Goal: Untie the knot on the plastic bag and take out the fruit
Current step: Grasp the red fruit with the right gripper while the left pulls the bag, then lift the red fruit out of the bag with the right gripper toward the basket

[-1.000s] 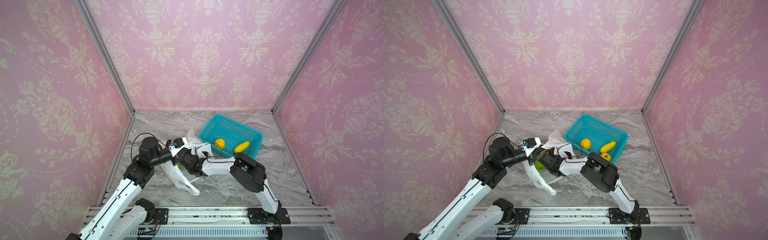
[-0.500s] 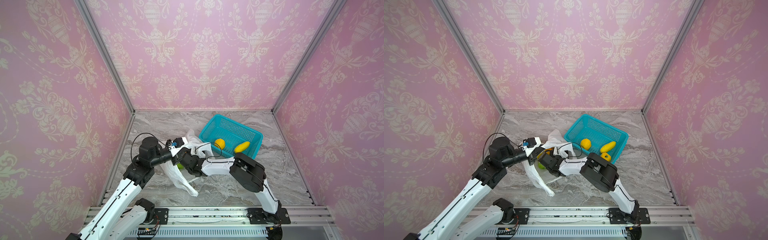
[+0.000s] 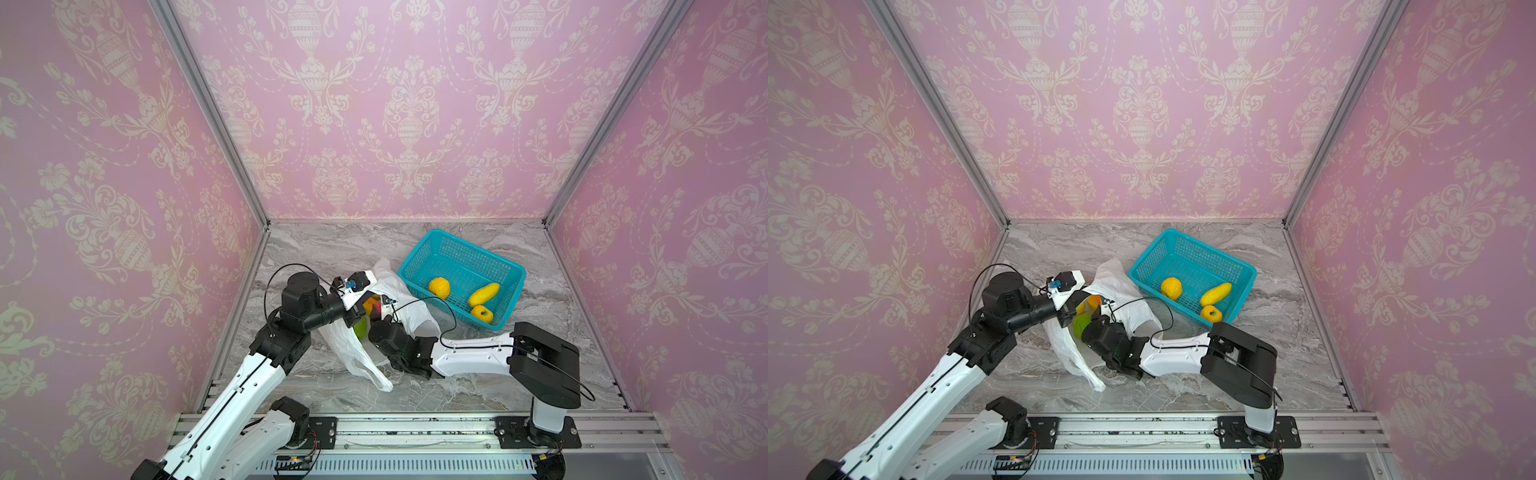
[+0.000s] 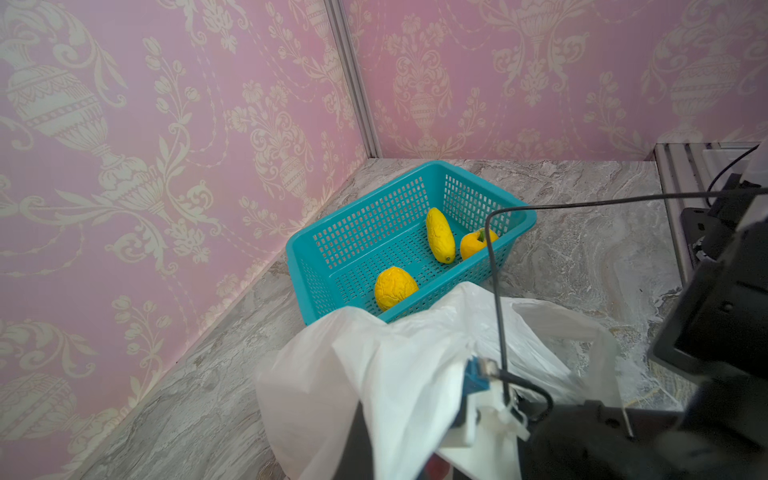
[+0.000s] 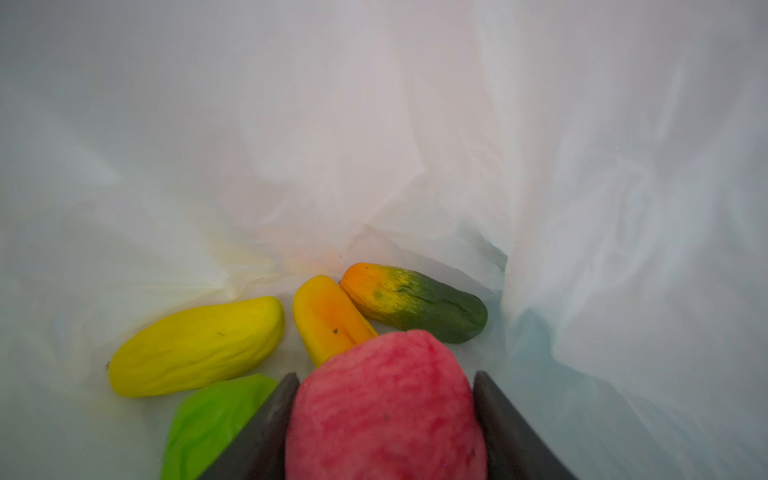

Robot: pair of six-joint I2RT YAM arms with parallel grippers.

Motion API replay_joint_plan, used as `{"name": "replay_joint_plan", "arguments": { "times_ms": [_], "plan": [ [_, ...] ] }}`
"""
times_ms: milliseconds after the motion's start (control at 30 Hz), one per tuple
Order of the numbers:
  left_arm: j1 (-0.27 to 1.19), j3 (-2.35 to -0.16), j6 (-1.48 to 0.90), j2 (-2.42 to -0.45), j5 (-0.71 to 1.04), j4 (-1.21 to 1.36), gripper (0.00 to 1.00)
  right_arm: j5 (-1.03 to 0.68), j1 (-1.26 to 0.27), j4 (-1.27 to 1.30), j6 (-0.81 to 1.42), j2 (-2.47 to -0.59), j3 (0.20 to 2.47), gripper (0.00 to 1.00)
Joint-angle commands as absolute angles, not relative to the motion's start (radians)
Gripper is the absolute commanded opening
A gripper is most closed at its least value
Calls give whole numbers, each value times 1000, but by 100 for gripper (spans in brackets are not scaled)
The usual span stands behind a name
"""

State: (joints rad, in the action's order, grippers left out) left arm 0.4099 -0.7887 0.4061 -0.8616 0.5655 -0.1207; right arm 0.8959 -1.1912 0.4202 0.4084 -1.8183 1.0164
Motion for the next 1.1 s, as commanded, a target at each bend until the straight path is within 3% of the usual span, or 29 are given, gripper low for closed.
{"name": "replay_joint_plan", "arguments": {
  "times_ms": [0,233,500,667,900,1067],
  "plan": [
    [419,-798,419,-867,538,-123,0,876,-1227,654,253,-1748,931,38],
    [420,-805,422,-874,506,-134,0,876,-1305,1015,49,-1647,745,33],
    [420,-807,422,-877,504,-137,0,926,-1402,1155,-124,-1455,617,26],
    [420,-809,423,-878,501,-142,0,950,-1405,1150,-111,-1257,498,26],
    [423,-811,425,-882,492,-150,0,976,-1391,1078,-84,-830,293,23],
    [425,-815,429,-885,493,-154,0,1035,-1296,804,25,-500,225,20]
  ]
}}
